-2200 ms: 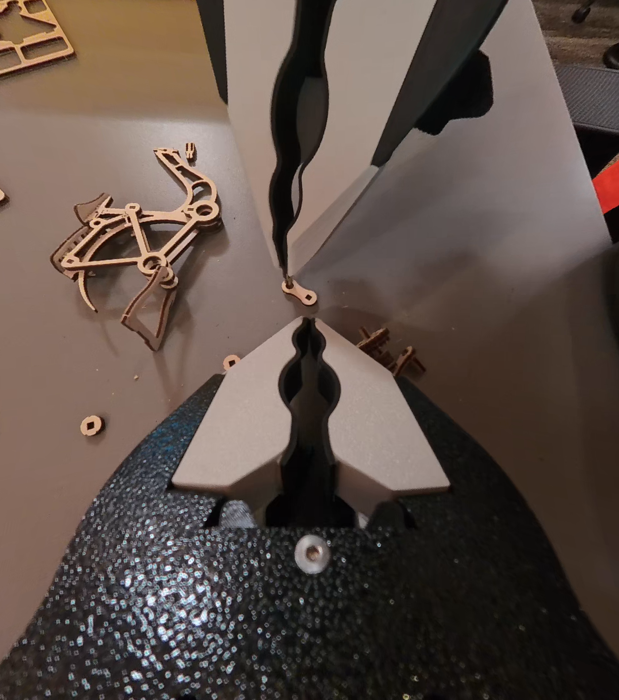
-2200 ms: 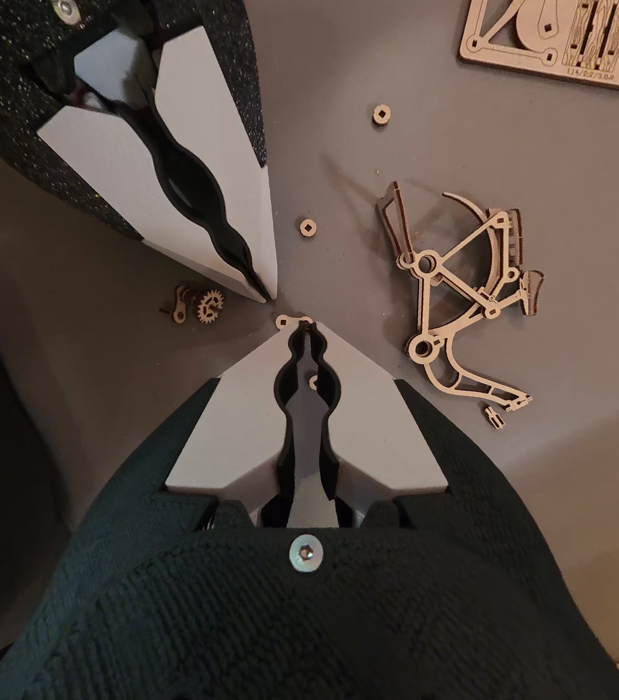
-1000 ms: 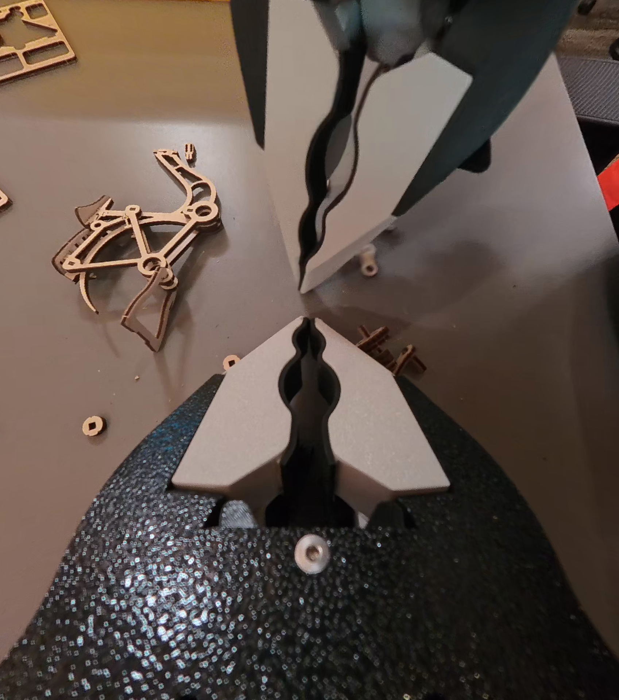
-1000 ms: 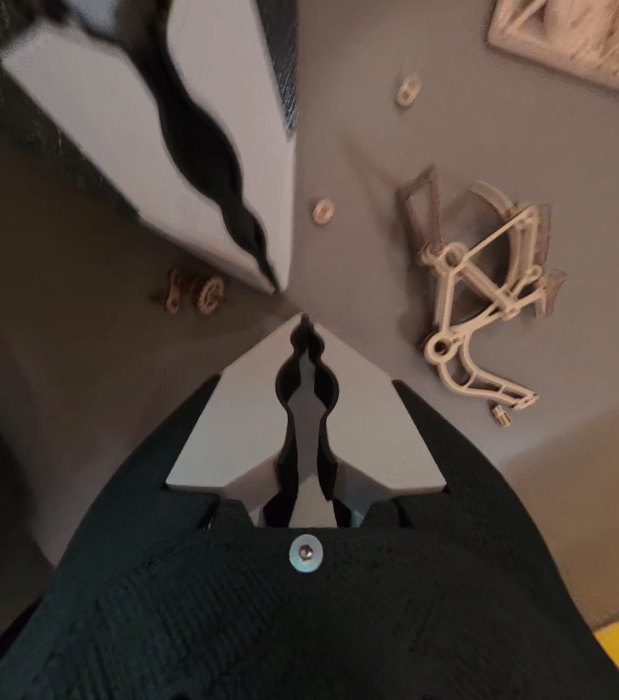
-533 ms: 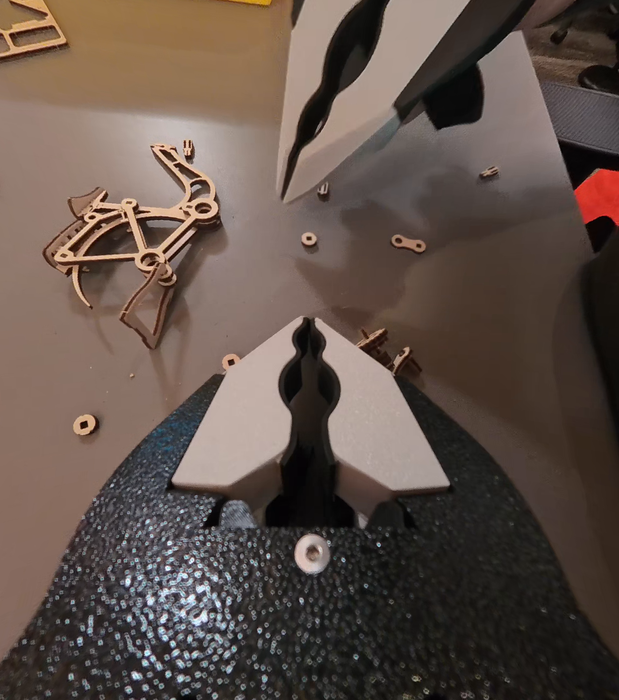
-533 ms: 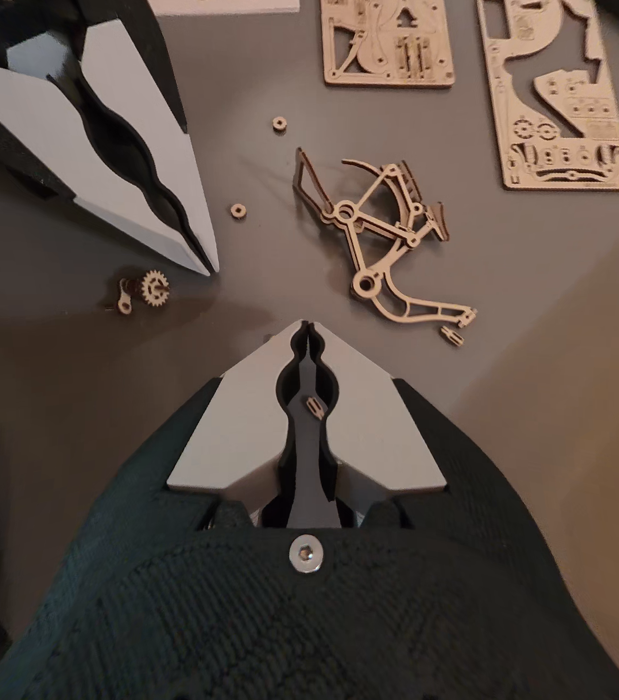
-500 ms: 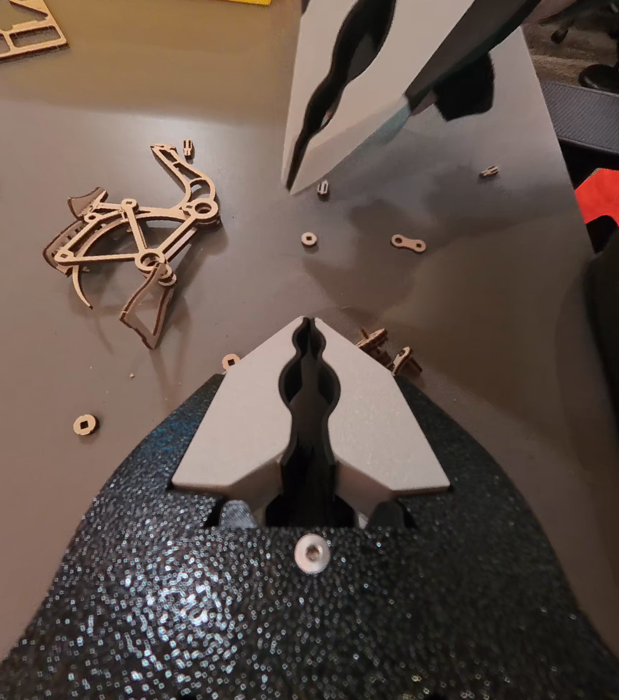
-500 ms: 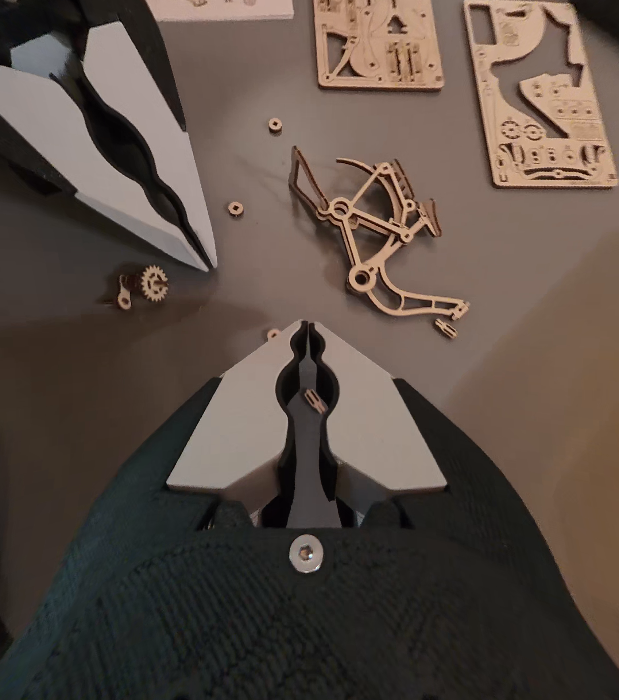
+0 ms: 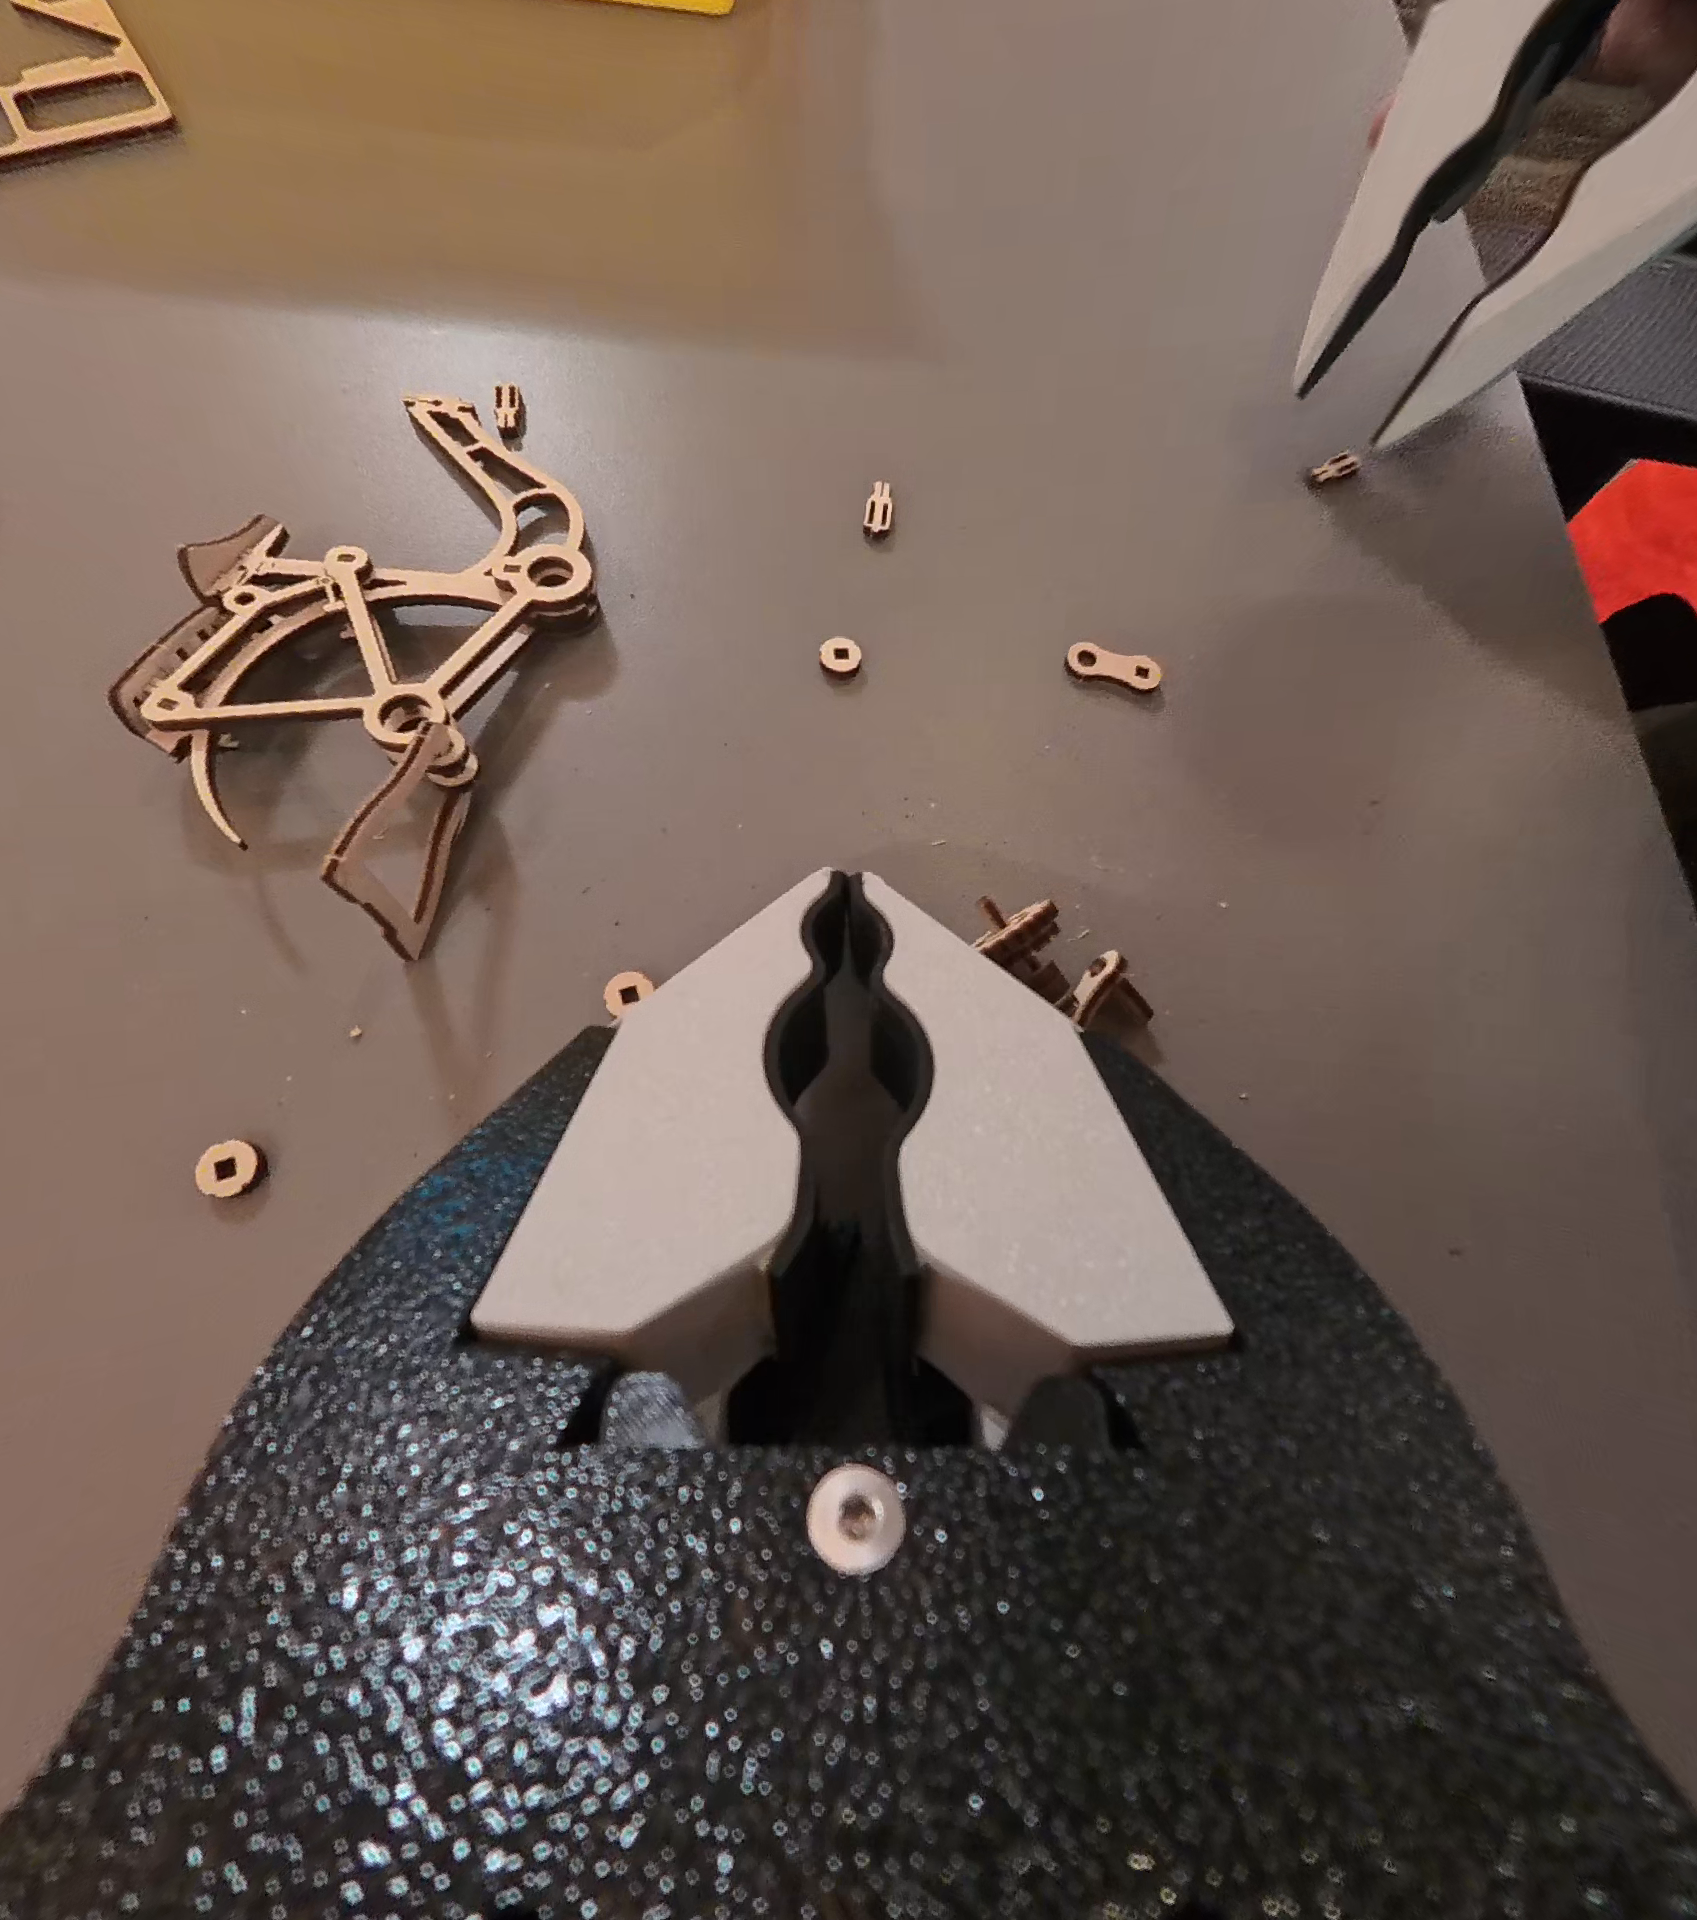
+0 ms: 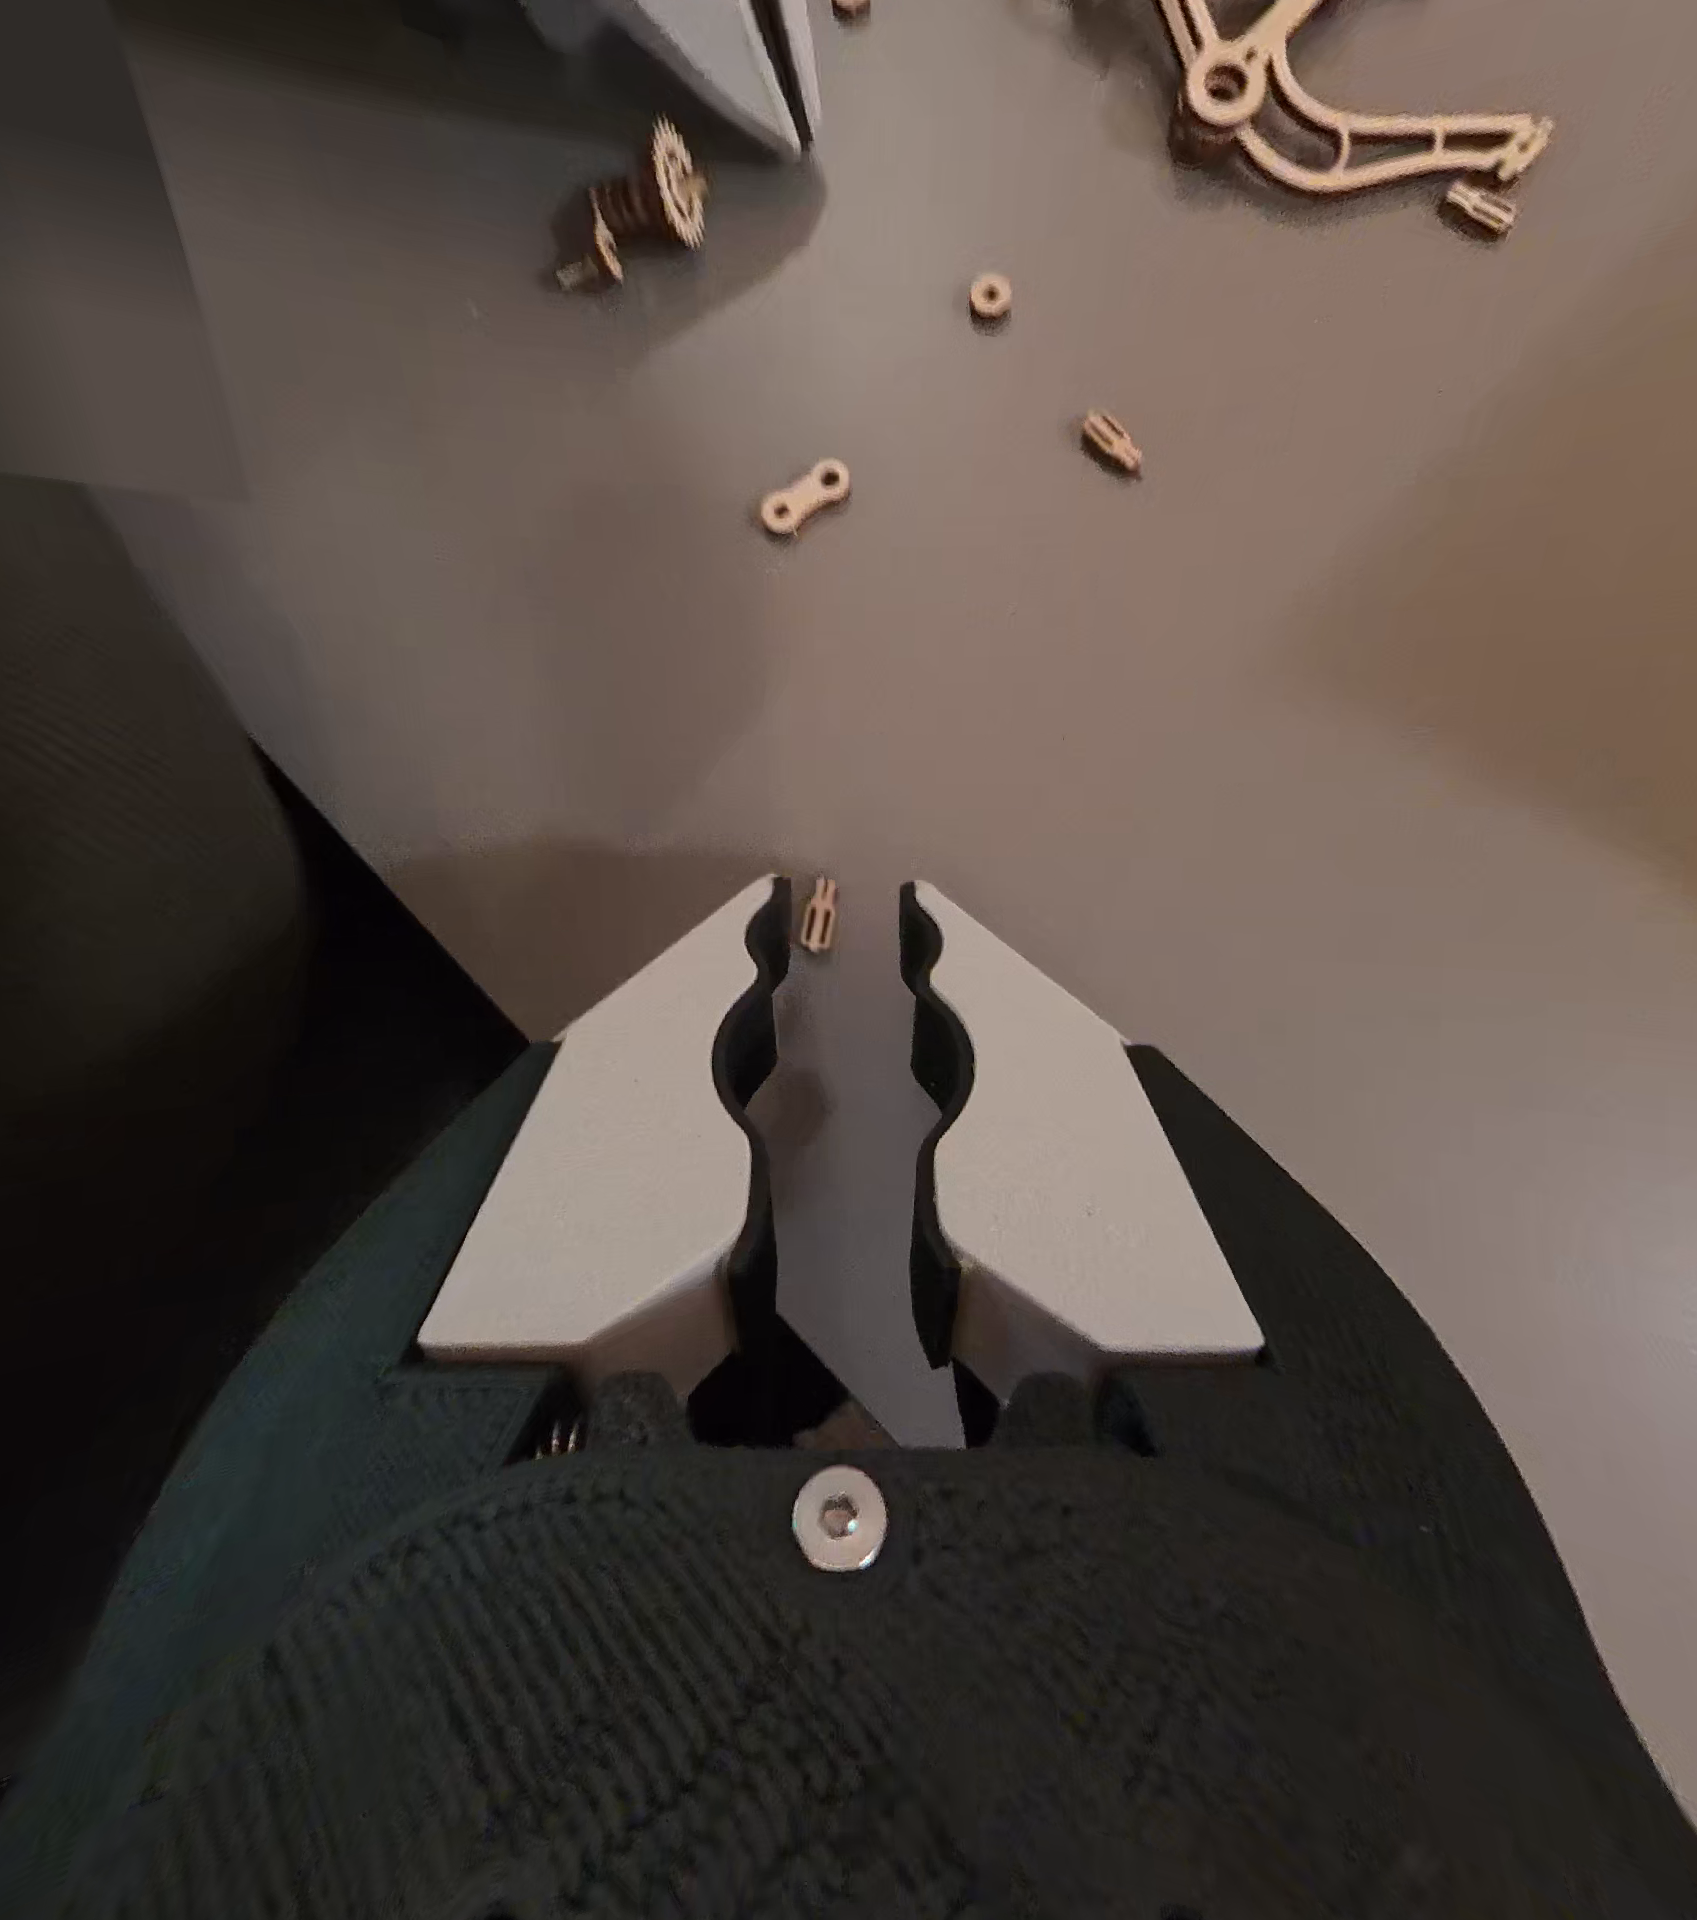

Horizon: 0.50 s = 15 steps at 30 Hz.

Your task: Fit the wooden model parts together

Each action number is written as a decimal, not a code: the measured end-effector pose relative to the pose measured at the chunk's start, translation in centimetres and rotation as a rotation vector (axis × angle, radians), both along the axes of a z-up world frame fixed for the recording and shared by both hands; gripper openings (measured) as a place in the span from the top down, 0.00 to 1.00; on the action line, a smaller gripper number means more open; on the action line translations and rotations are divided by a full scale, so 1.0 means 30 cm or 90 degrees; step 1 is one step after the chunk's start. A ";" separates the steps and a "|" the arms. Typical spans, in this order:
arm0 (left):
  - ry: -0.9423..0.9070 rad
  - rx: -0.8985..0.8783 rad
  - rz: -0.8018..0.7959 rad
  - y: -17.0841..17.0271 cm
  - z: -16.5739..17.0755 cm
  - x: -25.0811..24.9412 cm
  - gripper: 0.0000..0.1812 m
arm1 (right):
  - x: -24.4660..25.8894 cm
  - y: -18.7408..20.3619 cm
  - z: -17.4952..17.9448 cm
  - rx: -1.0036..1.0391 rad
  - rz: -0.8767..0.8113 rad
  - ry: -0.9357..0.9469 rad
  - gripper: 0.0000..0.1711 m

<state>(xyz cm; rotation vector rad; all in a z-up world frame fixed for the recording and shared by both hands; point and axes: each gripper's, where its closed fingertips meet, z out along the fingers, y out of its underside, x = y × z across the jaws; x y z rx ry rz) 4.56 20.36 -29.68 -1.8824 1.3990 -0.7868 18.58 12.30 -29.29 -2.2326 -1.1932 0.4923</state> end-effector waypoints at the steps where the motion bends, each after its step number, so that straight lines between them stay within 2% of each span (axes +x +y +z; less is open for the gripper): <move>1: -0.001 -0.001 0.000 0.000 0.000 0.000 1.00 | 0.007 -0.002 -0.013 0.014 0.001 -0.018 0.89; 4: 0.000 0.000 0.000 0.000 0.000 0.000 1.00 | -0.006 -0.020 -0.034 0.017 0.012 -0.018 0.91; 5: 0.000 0.001 0.000 0.000 0.000 0.000 1.00 | -0.012 -0.022 -0.033 0.022 0.019 -0.011 0.96; 8: 0.004 0.010 -0.001 -0.001 -0.001 0.000 1.00 | -0.020 -0.003 -0.030 0.042 0.035 -0.028 0.98; 15: 0.009 0.023 -0.006 -0.004 -0.002 -0.002 1.00 | -0.260 0.225 0.041 0.185 0.164 -0.003 0.98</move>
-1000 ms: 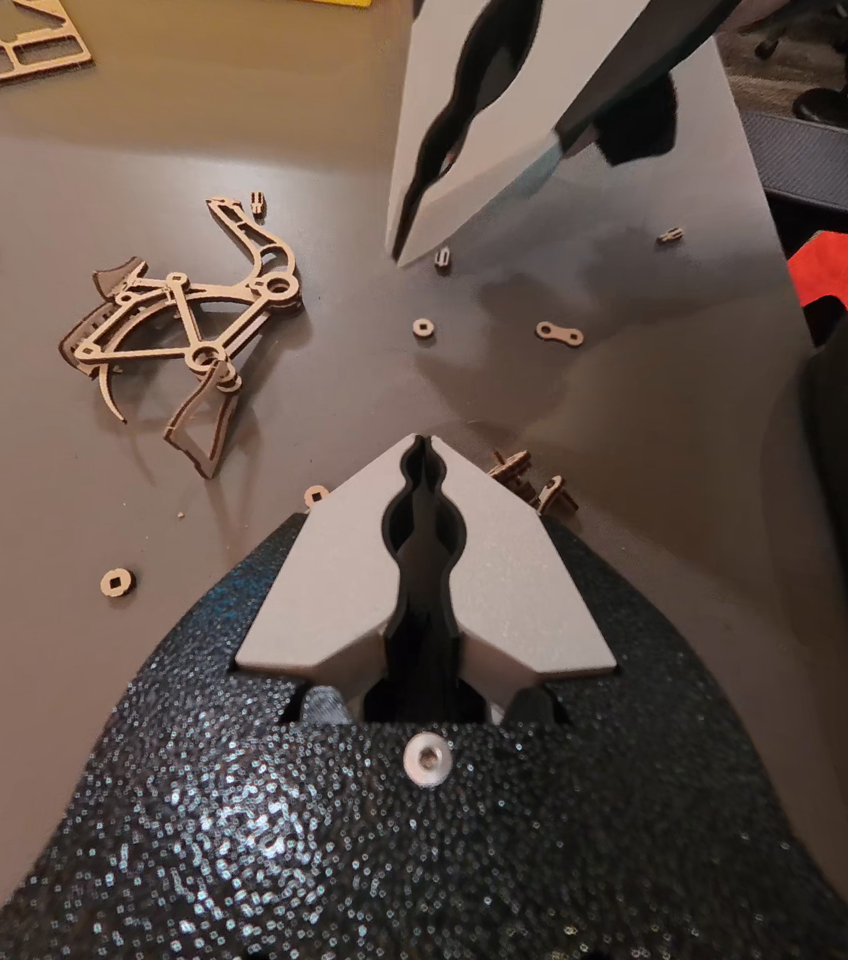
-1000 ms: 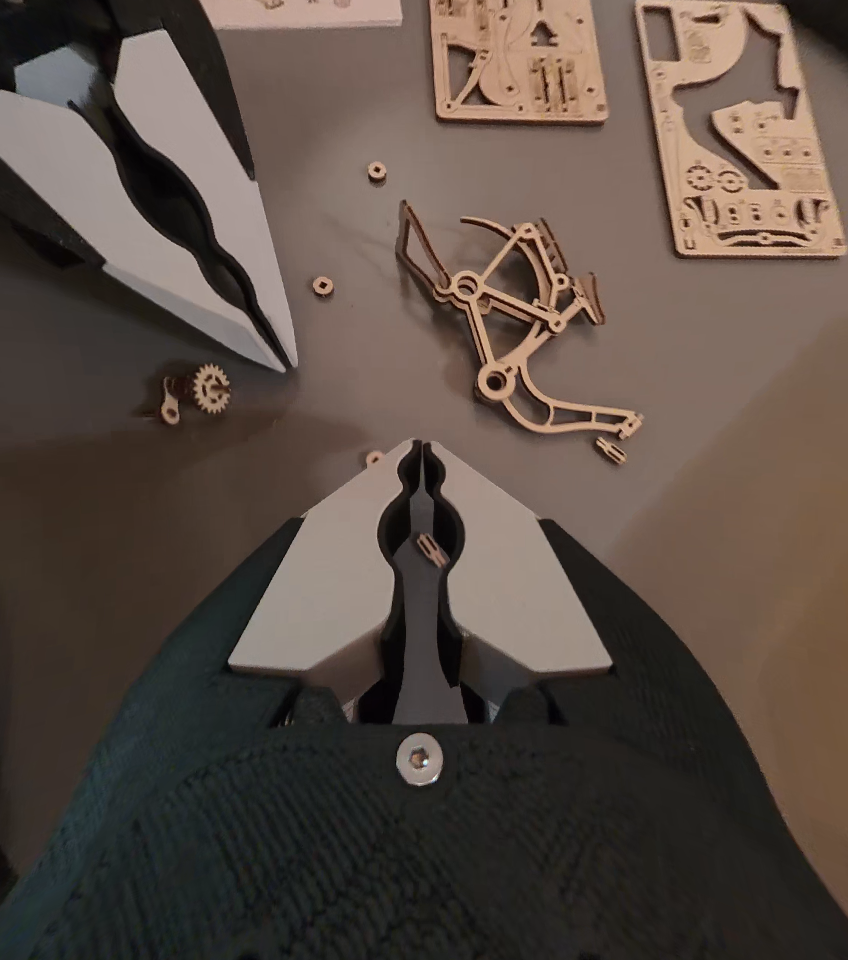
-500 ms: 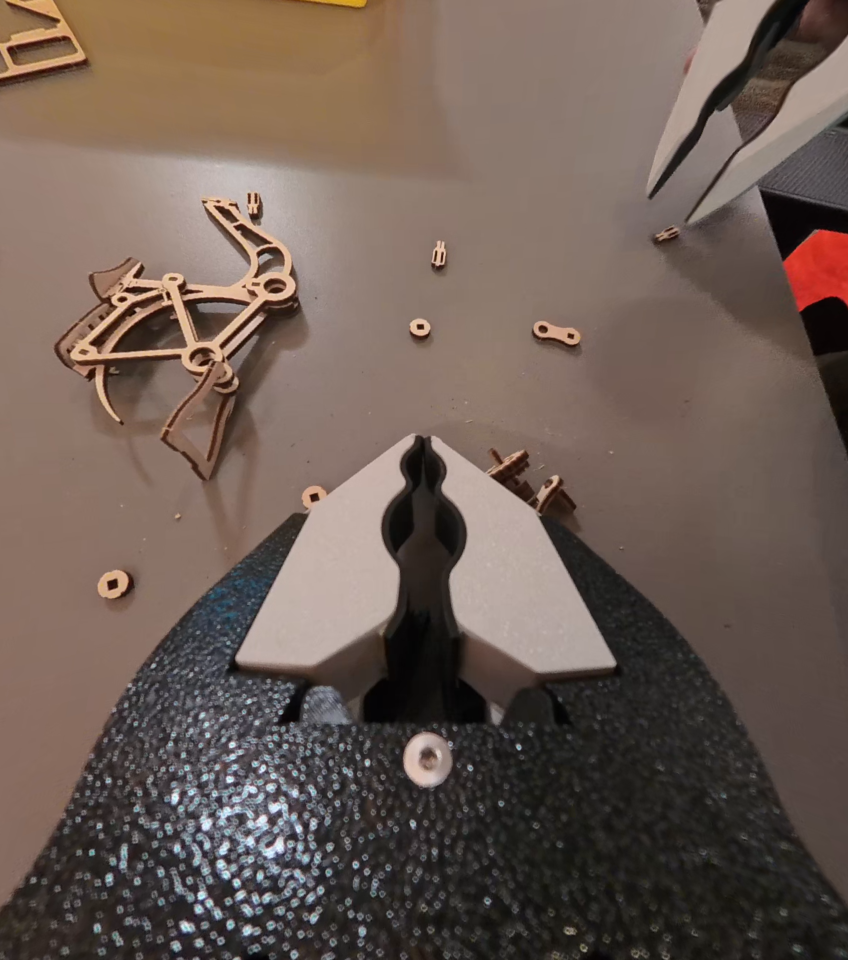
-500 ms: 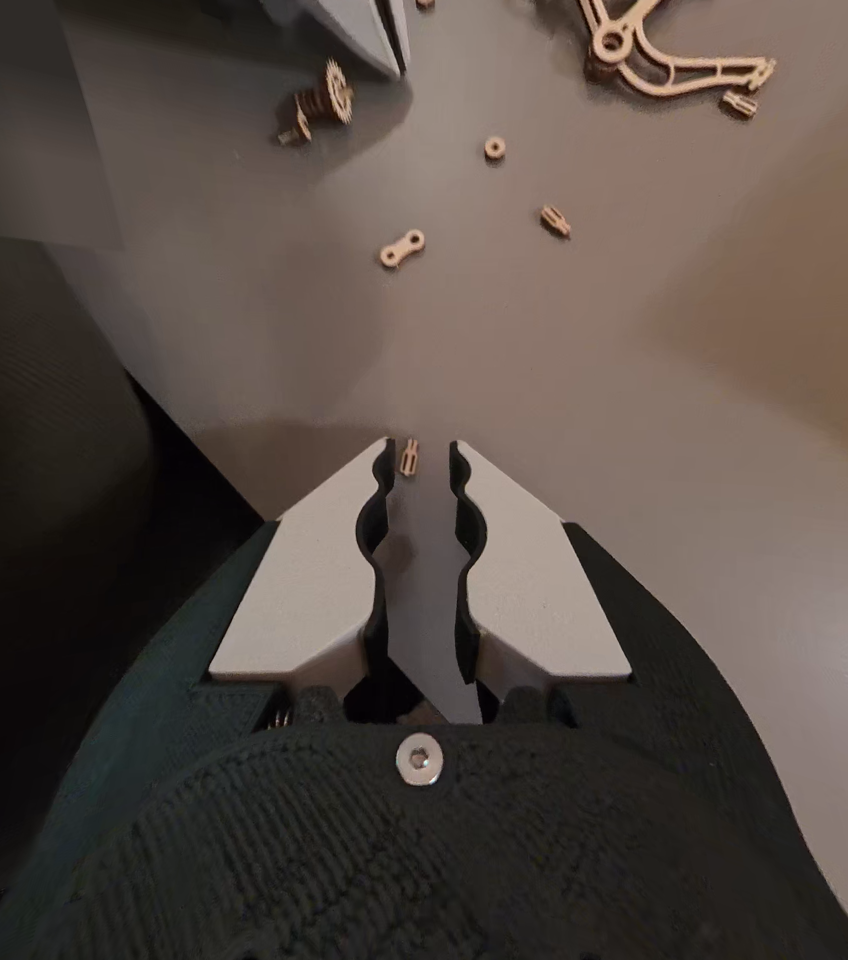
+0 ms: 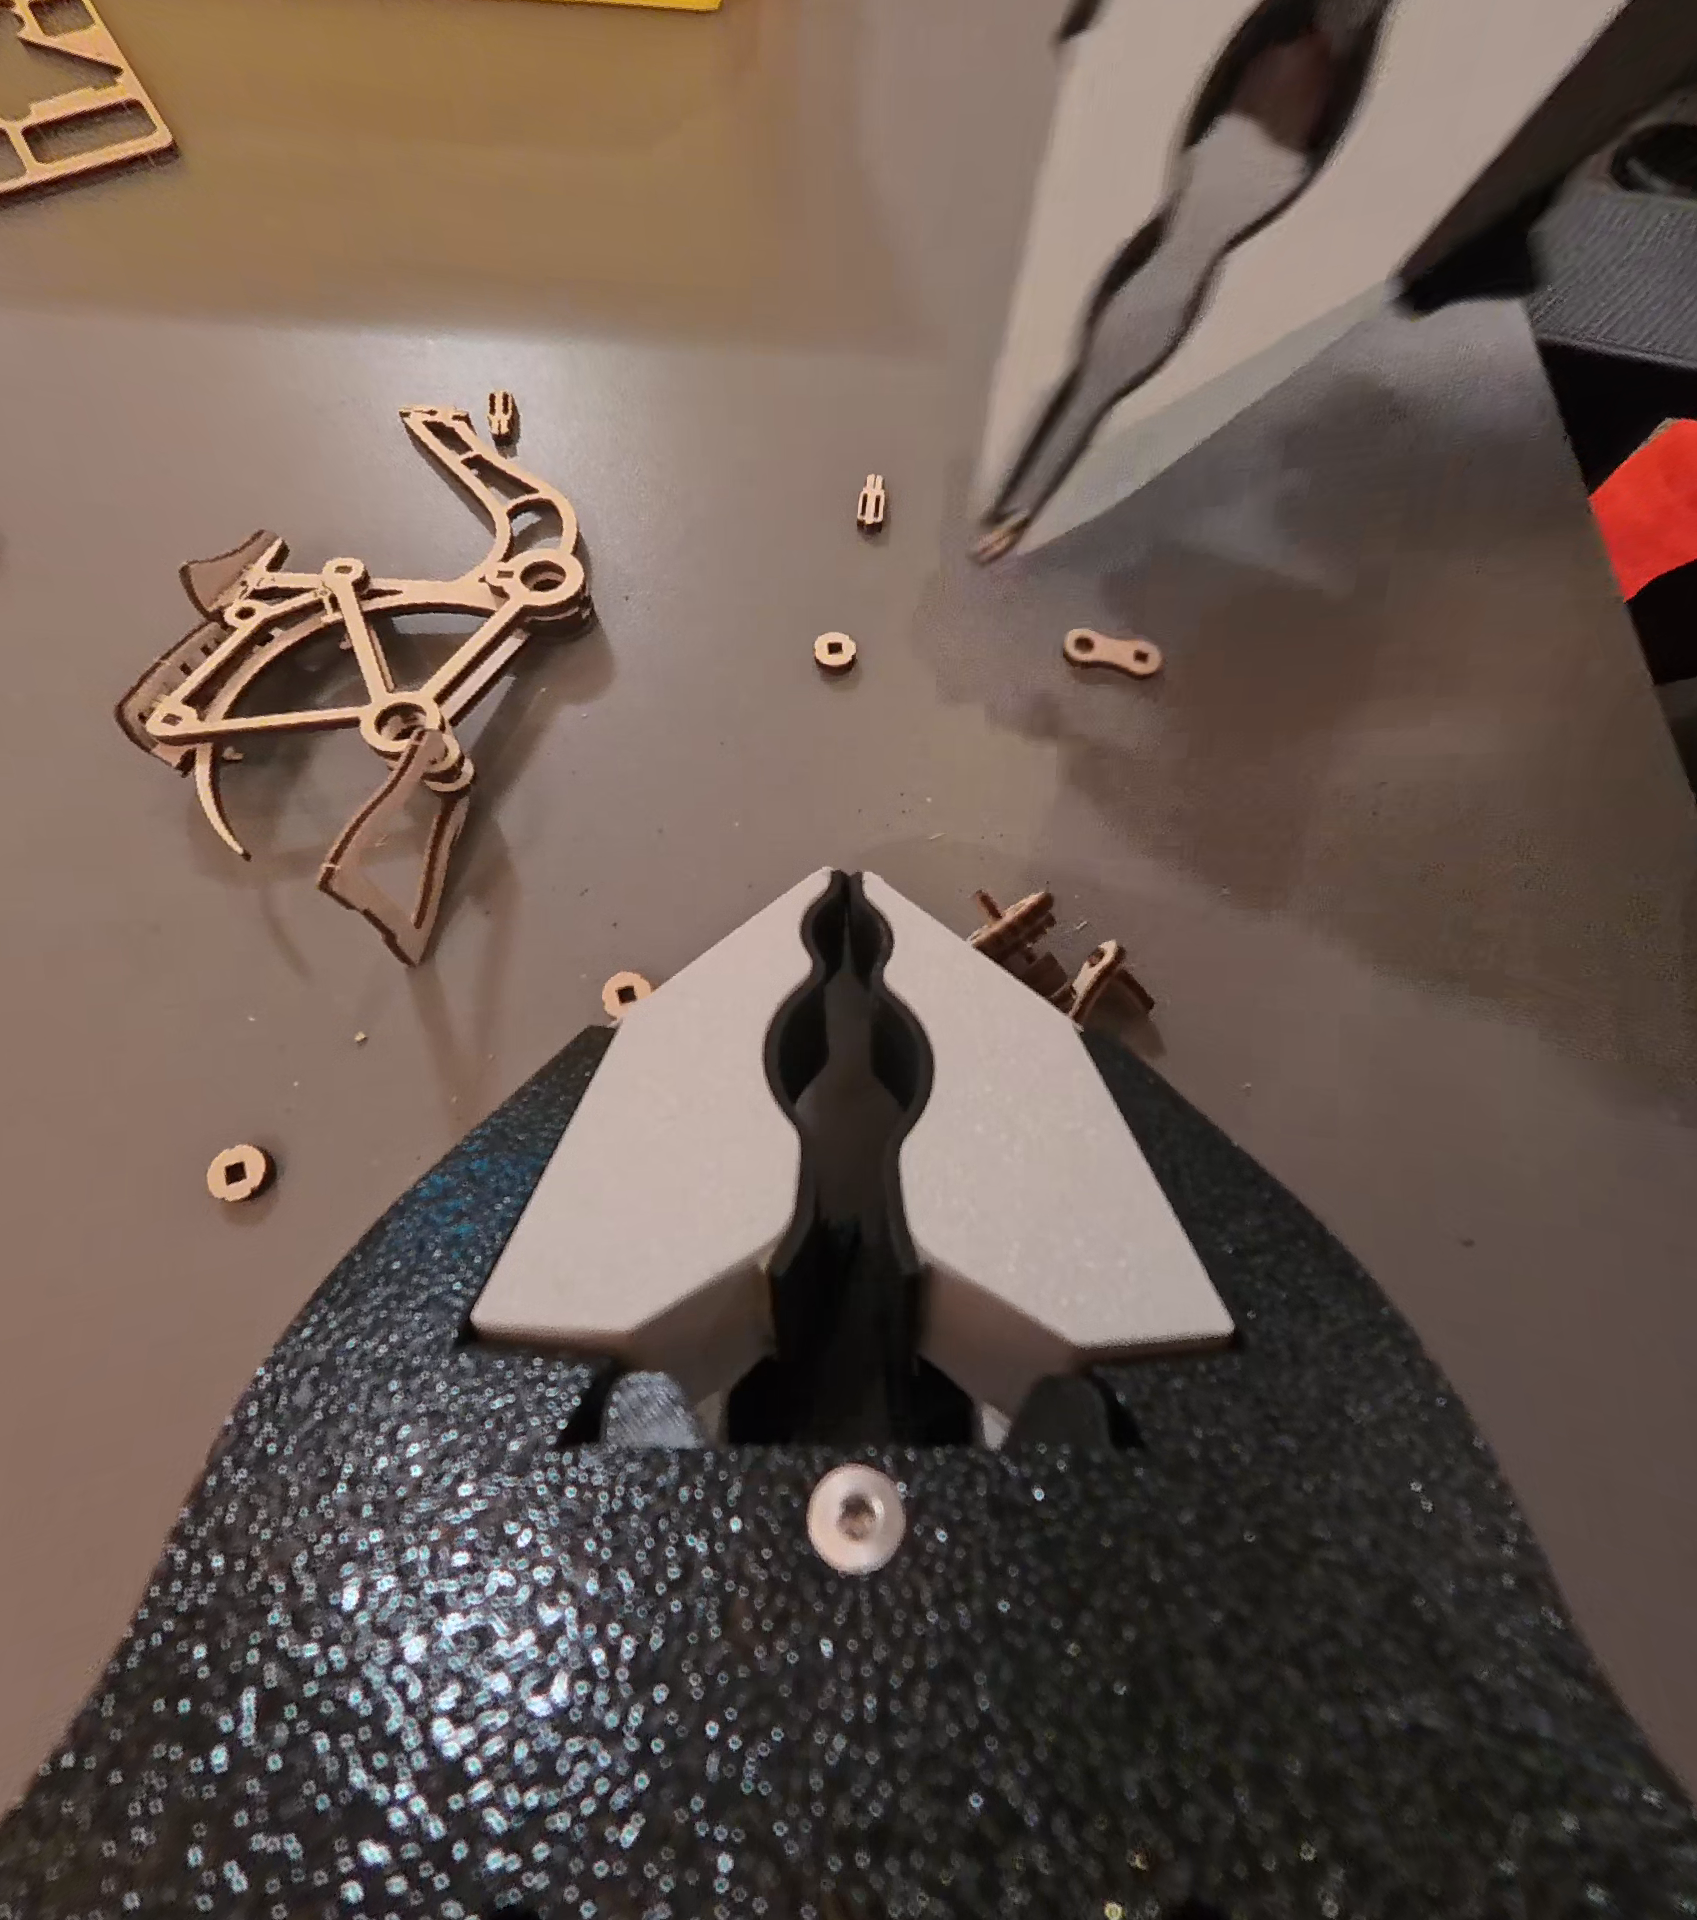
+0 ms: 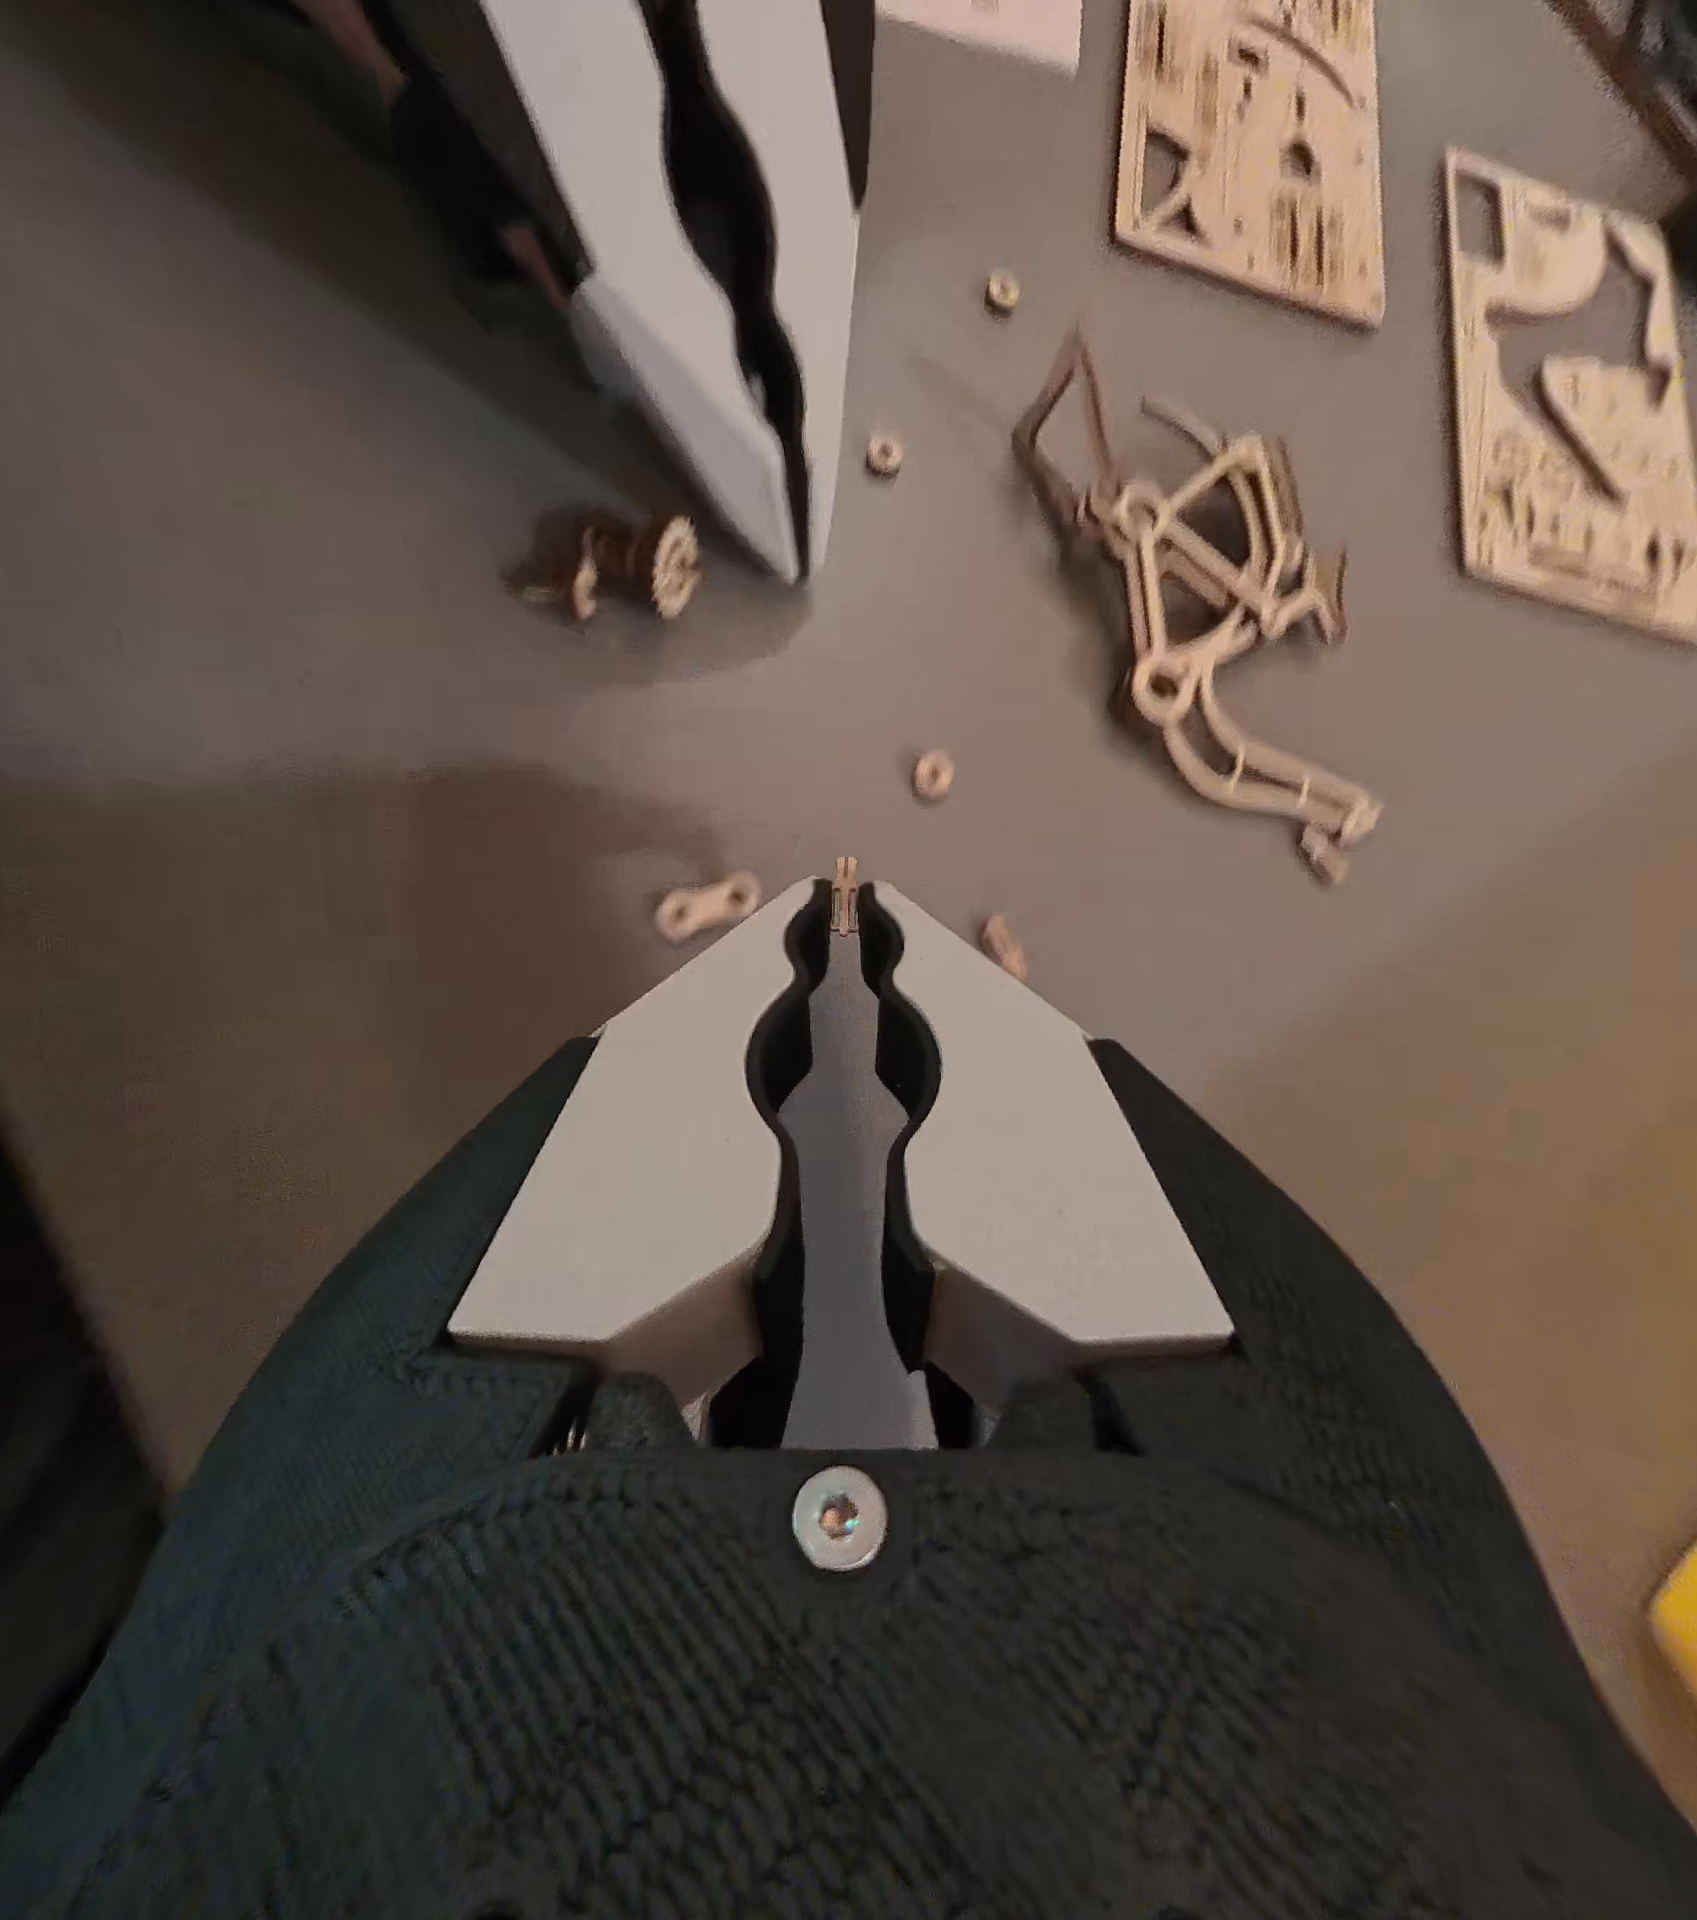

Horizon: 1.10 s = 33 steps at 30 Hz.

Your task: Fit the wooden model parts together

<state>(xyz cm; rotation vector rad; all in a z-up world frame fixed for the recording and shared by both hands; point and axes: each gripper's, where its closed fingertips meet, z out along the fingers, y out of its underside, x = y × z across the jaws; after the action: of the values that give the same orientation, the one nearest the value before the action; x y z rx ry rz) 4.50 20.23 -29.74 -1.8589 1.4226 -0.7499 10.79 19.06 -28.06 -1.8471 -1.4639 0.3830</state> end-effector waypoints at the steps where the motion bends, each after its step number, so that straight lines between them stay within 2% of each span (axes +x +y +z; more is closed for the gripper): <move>1: 0.000 0.000 0.000 0.000 0.000 -0.002 1.00 | -0.037 0.036 -0.009 0.010 0.016 -0.007 0.98; 6: -0.009 -0.023 0.010 0.009 0.003 -0.013 1.00 | -0.164 0.126 -0.042 -0.019 0.054 0.027 0.98; 9: -0.022 -0.055 0.010 0.010 0.006 -0.013 1.00 | -0.146 0.125 -0.029 -0.044 0.036 0.049 0.86; 12: -0.032 -0.078 0.013 0.013 0.009 -0.014 1.00 | -0.093 0.066 0.000 -0.075 0.034 0.075 0.79; 16: -0.039 -0.093 0.013 0.014 0.011 -0.014 1.00 | -0.040 -0.053 -0.006 -0.130 0.040 0.079 0.80; 20: -0.039 -0.093 0.013 0.014 0.011 -0.014 1.00 | -0.018 -0.088 -0.036 -0.160 -0.024 0.058 0.82; 23: -0.036 -0.087 0.012 0.013 0.010 -0.014 1.00 | -0.004 -0.078 -0.060 -0.147 -0.108 0.044 0.82; 26: -0.035 -0.084 0.012 0.013 0.010 -0.014 1.00 | 0.009 -0.062 -0.059 -0.149 -0.193 0.061 0.86; 33: -0.033 -0.077 0.012 0.013 0.009 -0.013 1.00 | -0.021 -0.036 -0.062 -0.105 -0.179 0.026 0.96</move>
<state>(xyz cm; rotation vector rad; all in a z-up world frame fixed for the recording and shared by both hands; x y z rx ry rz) 4.10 20.62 -29.48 -1.9275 1.3527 -0.8862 10.15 17.98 -29.94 -2.1289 -1.1519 0.4098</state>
